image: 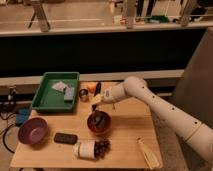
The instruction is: Wipe red bowl with brush
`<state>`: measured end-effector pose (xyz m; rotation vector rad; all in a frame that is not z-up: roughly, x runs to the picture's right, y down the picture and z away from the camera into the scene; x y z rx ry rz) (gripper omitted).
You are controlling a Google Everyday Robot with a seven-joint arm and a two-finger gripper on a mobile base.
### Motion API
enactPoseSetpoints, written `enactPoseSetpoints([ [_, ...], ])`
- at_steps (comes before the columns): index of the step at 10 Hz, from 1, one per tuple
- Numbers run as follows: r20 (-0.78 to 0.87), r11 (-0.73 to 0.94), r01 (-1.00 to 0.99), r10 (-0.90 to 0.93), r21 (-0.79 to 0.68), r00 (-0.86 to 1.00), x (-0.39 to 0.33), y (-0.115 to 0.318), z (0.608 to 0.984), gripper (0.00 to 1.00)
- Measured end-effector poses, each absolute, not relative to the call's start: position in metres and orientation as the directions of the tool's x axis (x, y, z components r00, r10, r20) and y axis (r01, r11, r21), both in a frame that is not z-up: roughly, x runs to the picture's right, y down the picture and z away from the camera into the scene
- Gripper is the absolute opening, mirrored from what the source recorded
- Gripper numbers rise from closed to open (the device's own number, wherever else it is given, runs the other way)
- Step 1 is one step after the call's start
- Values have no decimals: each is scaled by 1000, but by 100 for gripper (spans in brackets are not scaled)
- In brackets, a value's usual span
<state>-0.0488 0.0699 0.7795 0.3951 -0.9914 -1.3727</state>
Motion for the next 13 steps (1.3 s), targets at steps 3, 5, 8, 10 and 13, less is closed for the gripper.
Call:
enactPoseSetpoints([
  [3,354,219,614,-929,758,-105,-39,74,786,8],
  [5,351,231,570,-930,788,-108,-30,77,787,8],
  [8,336,213,561,-934,800,-125,-24,79,784,8],
  [10,315,184,568,-938,802,-141,-24,76,782,8],
  [13,284,130,590,-943,797,-175,-33,67,787,8],
])
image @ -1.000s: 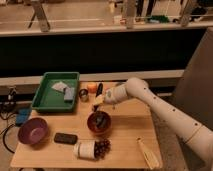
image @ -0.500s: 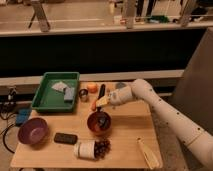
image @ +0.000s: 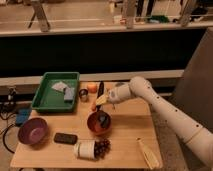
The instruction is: Wipe red bowl with brush
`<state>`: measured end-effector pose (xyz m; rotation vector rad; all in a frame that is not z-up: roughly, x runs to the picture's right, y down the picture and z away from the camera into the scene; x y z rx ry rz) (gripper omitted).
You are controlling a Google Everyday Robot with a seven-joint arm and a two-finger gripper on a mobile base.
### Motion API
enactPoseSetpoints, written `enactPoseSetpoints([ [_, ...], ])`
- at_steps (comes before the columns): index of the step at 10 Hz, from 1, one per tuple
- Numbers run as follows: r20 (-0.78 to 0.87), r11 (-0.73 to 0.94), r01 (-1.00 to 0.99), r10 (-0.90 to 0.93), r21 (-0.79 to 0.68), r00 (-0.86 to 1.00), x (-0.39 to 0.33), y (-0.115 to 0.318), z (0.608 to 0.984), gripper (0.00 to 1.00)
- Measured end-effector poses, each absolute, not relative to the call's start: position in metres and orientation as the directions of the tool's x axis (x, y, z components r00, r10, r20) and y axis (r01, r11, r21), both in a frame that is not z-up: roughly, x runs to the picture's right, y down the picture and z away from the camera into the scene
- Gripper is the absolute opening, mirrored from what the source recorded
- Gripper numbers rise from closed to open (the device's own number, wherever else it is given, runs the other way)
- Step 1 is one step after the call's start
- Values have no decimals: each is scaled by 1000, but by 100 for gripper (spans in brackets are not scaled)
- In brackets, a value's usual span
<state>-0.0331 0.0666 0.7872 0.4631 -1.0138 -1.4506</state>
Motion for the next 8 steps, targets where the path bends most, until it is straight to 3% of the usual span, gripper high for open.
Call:
enactPoseSetpoints([
  [8,262,97,555,-938,826,-226,-80,62,780,8],
])
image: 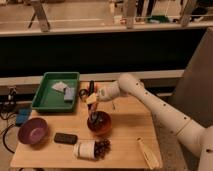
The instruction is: Wipe red bowl with brush
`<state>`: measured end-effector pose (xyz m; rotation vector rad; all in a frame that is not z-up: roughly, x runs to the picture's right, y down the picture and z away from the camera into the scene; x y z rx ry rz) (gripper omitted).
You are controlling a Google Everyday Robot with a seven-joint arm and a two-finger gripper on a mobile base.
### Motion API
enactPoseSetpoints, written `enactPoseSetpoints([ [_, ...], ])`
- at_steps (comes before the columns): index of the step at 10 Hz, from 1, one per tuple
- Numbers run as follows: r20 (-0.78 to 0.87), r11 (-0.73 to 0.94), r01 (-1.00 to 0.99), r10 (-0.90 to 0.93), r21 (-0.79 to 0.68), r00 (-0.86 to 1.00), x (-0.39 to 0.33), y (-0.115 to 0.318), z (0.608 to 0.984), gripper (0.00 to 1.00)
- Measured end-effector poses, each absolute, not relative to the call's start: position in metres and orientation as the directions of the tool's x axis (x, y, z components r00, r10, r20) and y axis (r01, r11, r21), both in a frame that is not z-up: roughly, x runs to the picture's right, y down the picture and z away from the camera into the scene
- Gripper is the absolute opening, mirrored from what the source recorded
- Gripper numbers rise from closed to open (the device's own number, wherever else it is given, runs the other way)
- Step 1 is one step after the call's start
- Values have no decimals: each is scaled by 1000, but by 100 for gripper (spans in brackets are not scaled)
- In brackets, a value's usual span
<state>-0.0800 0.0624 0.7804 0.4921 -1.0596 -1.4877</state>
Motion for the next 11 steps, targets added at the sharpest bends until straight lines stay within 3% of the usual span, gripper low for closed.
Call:
enactPoseSetpoints([
  [11,316,150,578,-928,802,-197,-31,89,765,8],
])
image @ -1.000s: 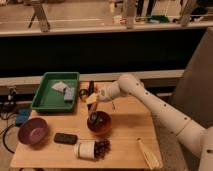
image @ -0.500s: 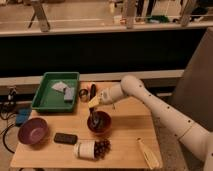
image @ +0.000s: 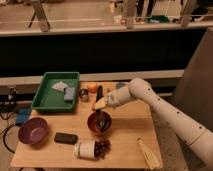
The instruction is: Wipe red bowl with brush
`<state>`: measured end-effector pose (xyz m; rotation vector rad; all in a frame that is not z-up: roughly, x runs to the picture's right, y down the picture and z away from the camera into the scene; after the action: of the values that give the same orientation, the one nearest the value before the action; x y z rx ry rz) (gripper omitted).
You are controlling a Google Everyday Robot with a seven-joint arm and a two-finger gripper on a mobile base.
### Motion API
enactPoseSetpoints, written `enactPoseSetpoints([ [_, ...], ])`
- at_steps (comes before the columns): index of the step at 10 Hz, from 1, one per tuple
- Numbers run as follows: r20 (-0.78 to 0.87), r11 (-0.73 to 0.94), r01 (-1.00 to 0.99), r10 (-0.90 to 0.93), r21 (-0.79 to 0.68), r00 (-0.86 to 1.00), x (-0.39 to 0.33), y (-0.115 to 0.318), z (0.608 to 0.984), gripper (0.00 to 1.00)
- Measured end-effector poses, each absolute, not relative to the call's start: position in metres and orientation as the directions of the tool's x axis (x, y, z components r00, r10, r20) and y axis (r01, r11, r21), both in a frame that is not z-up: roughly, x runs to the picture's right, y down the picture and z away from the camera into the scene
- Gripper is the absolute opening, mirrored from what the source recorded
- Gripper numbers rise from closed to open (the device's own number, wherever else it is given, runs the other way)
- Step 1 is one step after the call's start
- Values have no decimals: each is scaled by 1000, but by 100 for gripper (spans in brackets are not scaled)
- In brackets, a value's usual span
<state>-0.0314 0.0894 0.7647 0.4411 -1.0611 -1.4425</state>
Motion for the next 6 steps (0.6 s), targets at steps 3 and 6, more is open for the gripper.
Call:
enactPoseSetpoints([
  [3,312,152,591,-933,792,-178,-26,81,771,8],
  [6,302,137,586,-933,799,-194,-41,73,782,8],
])
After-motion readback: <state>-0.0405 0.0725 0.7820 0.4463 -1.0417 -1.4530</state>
